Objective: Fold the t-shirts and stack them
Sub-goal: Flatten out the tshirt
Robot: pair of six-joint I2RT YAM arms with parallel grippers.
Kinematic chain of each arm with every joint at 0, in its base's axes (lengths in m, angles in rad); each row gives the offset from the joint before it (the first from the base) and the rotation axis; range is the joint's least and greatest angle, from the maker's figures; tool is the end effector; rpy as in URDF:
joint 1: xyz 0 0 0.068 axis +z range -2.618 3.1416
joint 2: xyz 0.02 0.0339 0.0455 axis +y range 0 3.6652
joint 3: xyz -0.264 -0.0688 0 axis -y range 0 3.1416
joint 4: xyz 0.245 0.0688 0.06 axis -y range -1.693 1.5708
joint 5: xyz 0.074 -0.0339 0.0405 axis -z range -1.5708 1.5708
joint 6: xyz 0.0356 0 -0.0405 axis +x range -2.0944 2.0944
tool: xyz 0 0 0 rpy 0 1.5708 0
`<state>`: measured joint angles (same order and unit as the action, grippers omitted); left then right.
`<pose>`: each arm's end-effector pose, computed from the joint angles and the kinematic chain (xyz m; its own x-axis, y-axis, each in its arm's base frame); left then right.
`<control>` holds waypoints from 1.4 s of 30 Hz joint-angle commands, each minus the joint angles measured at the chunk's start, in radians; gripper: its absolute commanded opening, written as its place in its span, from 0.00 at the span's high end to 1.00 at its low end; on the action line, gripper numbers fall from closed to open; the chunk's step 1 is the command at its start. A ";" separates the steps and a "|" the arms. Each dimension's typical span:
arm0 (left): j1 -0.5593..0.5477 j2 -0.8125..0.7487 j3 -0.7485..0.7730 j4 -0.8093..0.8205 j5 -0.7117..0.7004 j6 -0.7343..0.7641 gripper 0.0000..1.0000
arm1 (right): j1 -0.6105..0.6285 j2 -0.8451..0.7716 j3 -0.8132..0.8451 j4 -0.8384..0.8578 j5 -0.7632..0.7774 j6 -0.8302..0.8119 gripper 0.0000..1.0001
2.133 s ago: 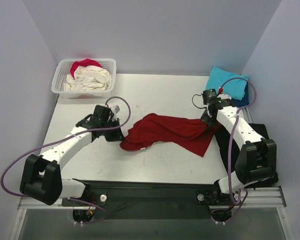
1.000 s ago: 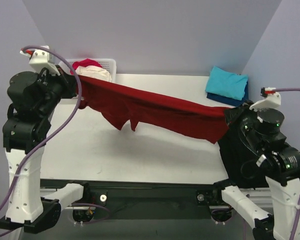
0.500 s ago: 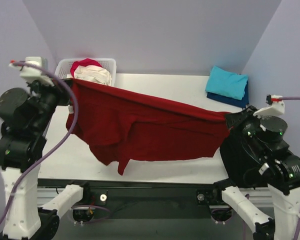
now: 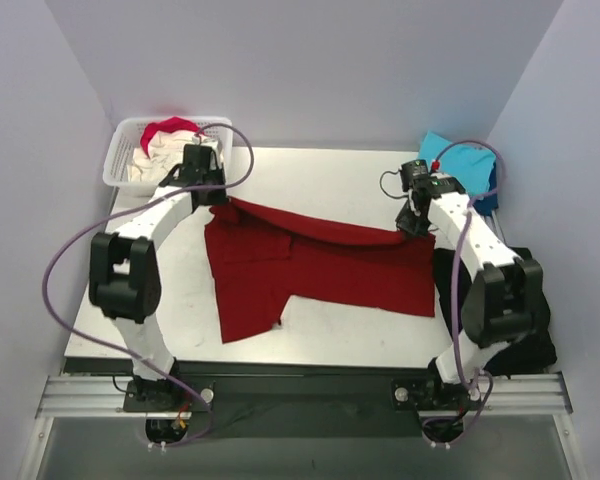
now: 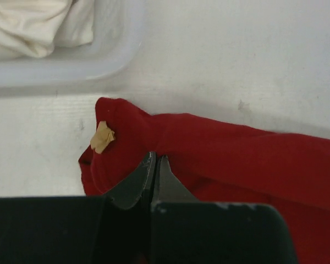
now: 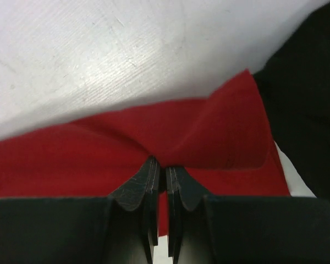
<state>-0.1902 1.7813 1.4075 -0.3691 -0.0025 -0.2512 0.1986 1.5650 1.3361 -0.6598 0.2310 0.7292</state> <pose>0.3986 -0.0766 0.2639 -0.6899 -0.1203 -0.7138 0.0163 0.9833 -0.1814 0.3341 0.0589 0.2960 -0.6012 0.5406 -0.5885 0.4693 0.8349 0.2875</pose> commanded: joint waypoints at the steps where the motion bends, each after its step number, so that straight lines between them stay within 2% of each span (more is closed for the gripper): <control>1: -0.018 0.091 0.178 0.171 -0.008 -0.040 1.00 | -0.010 0.091 0.098 0.074 -0.007 -0.013 1.00; 4: -0.025 0.234 0.293 0.150 0.001 -0.056 1.00 | -0.016 0.225 0.184 0.078 -0.021 -0.037 1.00; 5: -0.032 0.271 0.376 0.141 0.002 -0.056 1.00 | -0.018 0.278 0.231 0.078 -0.024 -0.040 1.00; 9: -0.057 0.465 0.573 0.082 0.002 -0.045 1.00 | -0.031 0.383 0.339 0.075 -0.019 -0.070 1.00; 14: -0.068 0.619 0.800 0.004 -0.014 -0.036 1.00 | -0.080 0.481 0.445 0.055 -0.016 -0.083 1.00; 15: -0.068 0.651 0.855 -0.007 -0.024 -0.036 0.96 | -0.105 0.497 0.493 0.048 -0.025 -0.080 1.00; 16: -0.068 0.667 0.875 -0.011 -0.025 -0.030 0.80 | -0.119 0.513 0.517 0.031 -0.035 -0.083 1.00; 17: -0.068 0.685 0.898 -0.019 -0.031 -0.025 0.66 | -0.129 0.544 0.544 0.020 -0.044 -0.088 0.95; 18: -0.066 0.690 0.927 -0.024 -0.054 -0.020 0.54 | -0.140 0.559 0.596 0.009 -0.054 -0.096 0.79; 19: -0.066 0.691 0.930 -0.027 -0.069 -0.019 0.44 | -0.155 0.570 0.616 -0.001 -0.059 -0.105 0.70; 20: -0.064 0.673 0.924 -0.018 -0.083 -0.017 0.25 | -0.160 0.576 0.630 -0.003 -0.050 -0.115 0.59; 21: -0.063 0.658 0.885 -0.007 -0.105 -0.014 0.22 | -0.160 0.573 0.644 -0.003 -0.026 -0.135 0.45; 24: -0.057 0.566 0.787 0.062 -0.125 -0.010 0.12 | -0.165 0.546 0.653 -0.003 -0.013 -0.162 0.34; 28: -0.038 0.449 0.650 0.052 -0.090 -0.014 0.11 | -0.163 0.457 0.588 -0.015 -0.002 -0.156 0.33; 31: -0.037 0.339 0.559 0.004 -0.073 0.000 0.11 | -0.150 0.374 0.473 -0.014 -0.010 -0.139 0.34; 34: -0.035 0.171 0.395 -0.014 -0.033 -0.002 0.11 | -0.119 0.307 0.396 -0.015 0.001 -0.139 0.35; 37: -0.034 0.075 0.250 -0.043 0.002 -0.029 0.12 | -0.077 0.244 0.310 -0.015 0.007 -0.137 0.36; 38: -0.035 0.017 0.167 -0.065 0.056 -0.039 0.13 | -0.068 0.228 0.273 -0.015 0.008 -0.133 0.36; 41: -0.040 -0.095 0.036 -0.123 0.078 -0.082 0.18 | -0.031 0.185 0.212 -0.014 0.001 -0.119 0.36; 42: -0.040 -0.121 -0.057 -0.134 0.073 -0.100 0.19 | -0.024 0.176 0.200 -0.015 -0.008 -0.116 0.36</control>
<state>-0.2268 1.7382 1.4982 -0.4252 0.0189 -0.2993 0.1497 1.7916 1.5822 -0.6392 0.2054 0.5938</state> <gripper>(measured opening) 0.820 0.638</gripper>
